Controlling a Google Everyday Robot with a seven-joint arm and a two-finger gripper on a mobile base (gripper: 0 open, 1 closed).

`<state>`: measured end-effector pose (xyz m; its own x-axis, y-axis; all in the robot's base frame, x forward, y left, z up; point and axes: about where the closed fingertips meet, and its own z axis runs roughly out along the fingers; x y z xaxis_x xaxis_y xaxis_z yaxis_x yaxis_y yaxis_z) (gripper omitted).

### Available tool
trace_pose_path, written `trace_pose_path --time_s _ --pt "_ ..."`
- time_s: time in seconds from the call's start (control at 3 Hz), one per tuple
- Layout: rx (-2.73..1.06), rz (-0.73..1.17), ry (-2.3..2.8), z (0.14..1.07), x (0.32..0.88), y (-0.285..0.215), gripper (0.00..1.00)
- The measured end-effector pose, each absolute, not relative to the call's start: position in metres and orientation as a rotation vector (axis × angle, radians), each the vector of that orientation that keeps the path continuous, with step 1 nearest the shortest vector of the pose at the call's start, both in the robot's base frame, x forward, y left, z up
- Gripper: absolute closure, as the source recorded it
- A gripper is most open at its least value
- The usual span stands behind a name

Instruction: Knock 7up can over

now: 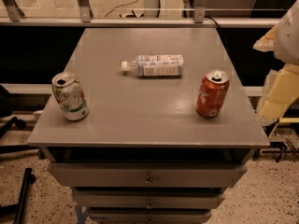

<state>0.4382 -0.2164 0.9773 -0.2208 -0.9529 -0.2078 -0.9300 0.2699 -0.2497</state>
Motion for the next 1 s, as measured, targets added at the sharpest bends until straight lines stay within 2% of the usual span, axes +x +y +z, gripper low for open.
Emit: trace_pose_path --time_s 0.67,1.0 --pt "-1.725 -0.087 2.205 0.978 0.449 -0.213 0.0" --pt "-1.765 0.005 2.024 0.985 0.517 -0.179 0.0"
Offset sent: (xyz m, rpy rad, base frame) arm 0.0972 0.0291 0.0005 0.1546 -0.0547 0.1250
